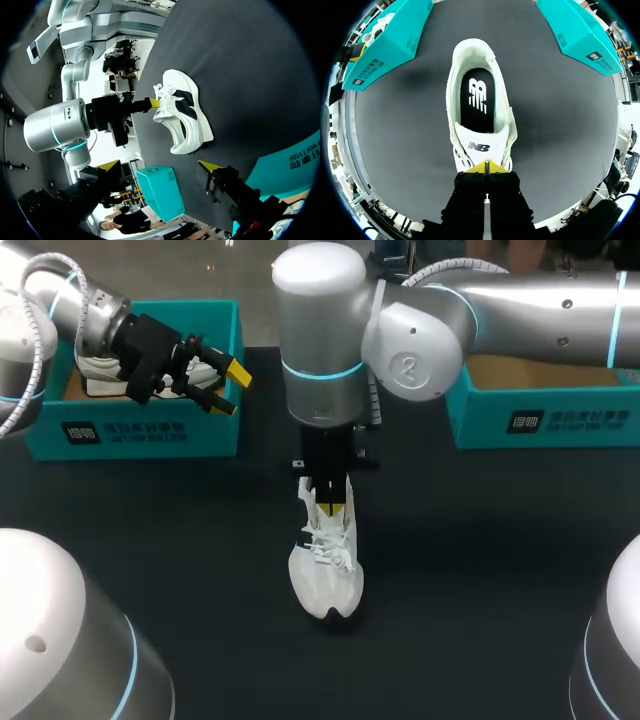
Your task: Take the shoe out of the shoebox, open the shoe tongue, remove and reinsert the insole, then place the shoe into the shoebox
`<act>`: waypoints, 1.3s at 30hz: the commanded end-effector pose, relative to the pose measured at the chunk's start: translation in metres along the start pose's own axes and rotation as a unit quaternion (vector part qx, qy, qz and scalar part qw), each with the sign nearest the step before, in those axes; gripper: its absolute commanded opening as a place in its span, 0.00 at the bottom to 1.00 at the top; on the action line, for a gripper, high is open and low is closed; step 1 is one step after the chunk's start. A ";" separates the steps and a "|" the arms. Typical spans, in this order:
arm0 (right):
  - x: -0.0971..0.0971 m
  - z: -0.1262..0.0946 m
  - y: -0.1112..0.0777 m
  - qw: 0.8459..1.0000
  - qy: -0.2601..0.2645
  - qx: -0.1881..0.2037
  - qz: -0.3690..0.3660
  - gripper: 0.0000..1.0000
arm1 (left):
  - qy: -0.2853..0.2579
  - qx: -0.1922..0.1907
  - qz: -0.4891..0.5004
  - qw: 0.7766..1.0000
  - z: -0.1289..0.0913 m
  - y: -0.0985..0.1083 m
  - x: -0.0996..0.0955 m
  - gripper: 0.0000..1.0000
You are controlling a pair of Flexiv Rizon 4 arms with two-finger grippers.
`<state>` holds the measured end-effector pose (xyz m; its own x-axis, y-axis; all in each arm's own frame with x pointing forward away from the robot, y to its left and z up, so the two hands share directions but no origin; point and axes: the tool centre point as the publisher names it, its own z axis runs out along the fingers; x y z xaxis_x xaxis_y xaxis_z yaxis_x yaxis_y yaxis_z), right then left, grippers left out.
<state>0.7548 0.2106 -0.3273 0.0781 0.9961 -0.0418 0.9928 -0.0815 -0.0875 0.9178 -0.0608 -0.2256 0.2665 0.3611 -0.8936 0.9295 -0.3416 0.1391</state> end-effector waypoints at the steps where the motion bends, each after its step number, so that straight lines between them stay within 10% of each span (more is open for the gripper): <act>1: 0.004 0.011 0.012 1.000 0.000 0.001 -0.004 0.00 | 0.001 0.000 0.001 1.000 0.000 0.000 0.000 1.00; 24: 0.002 -0.012 0.024 0.983 0.046 -0.119 -0.129 0.00 | 0.001 0.000 0.001 1.000 0.000 0.000 0.000 1.00; 39: 0.001 -0.016 0.028 0.981 -0.018 -0.102 -0.163 0.00 | 0.001 0.000 0.001 1.000 0.000 0.000 0.000 1.00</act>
<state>0.7832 0.2051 -0.3127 -0.2480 0.9663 -0.0689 0.9618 0.2541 0.1019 0.9178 -0.0608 -0.2256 0.2664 0.3610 -0.8937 0.9295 -0.3416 0.1391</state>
